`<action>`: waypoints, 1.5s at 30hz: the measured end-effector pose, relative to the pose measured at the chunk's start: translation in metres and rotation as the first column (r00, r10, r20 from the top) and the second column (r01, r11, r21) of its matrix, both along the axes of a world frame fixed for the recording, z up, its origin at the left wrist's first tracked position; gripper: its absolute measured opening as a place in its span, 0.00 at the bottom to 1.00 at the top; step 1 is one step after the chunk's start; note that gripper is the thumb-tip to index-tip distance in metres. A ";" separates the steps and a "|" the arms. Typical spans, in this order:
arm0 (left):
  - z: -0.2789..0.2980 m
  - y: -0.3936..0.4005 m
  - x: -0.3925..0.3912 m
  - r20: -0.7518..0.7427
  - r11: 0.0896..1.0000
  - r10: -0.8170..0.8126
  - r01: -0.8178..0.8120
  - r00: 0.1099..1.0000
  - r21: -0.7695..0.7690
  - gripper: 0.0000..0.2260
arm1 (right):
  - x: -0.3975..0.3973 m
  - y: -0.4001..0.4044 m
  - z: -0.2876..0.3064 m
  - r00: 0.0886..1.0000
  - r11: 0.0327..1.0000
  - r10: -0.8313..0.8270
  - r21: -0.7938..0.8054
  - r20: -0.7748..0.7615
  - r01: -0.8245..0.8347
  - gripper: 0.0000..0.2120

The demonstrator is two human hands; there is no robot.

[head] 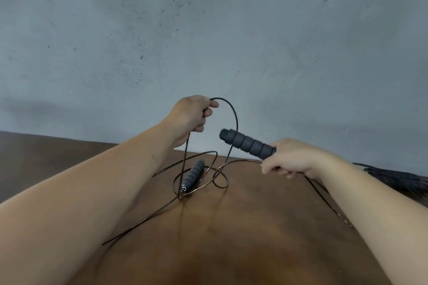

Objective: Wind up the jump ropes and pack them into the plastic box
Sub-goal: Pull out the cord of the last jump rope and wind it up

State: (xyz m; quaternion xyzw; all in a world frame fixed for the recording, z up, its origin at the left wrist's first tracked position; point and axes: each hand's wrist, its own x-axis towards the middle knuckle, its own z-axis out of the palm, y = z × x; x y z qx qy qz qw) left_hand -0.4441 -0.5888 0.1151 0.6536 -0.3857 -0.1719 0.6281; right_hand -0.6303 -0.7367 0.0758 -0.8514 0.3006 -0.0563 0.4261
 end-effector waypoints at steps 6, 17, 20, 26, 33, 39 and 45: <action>0.005 0.010 -0.029 -0.015 0.849 -0.479 0.468 0.877 0.245 0.15 | 0.041 0.015 -0.012 0.975 0.933 -0.138 0.355 0.176 0.068 0.10; -0.023 -0.032 -0.025 -0.616 0.970 -0.110 0.220 0.780 0.105 0.11 | 0.055 0.037 -0.005 0.904 0.933 0.090 0.281 0.419 -0.223 0.29; -0.019 -0.042 -0.021 -0.531 0.992 0.000 0.065 0.847 0.104 0.06 | 0.052 0.025 0.002 0.872 0.805 -0.225 0.587 0.435 -0.085 0.23; 0.013 -0.041 0.007 -0.377 0.997 0.077 -0.072 0.923 0.027 0.07 | 0.033 -0.017 0.000 0.780 0.539 -0.539 0.841 0.318 0.030 0.24; 0.071 -0.039 0.015 -0.454 0.945 -0.133 -0.027 0.881 -0.327 0.09 | 0.028 -0.036 -0.009 0.821 0.839 -0.481 -0.111 0.309 0.533 0.21; 0.083 -0.056 -0.031 -0.235 0.953 -0.292 0.263 0.927 -0.148 0.10 | 0.048 0.016 0.072 0.823 0.995 0.006 0.080 0.568 -0.062 0.31; 0.070 -0.043 -0.012 -0.207 0.914 -0.377 0.399 0.903 0.074 0.35 | 0.045 0.006 0.091 0.693 0.981 -0.195 0.123 0.694 0.153 0.08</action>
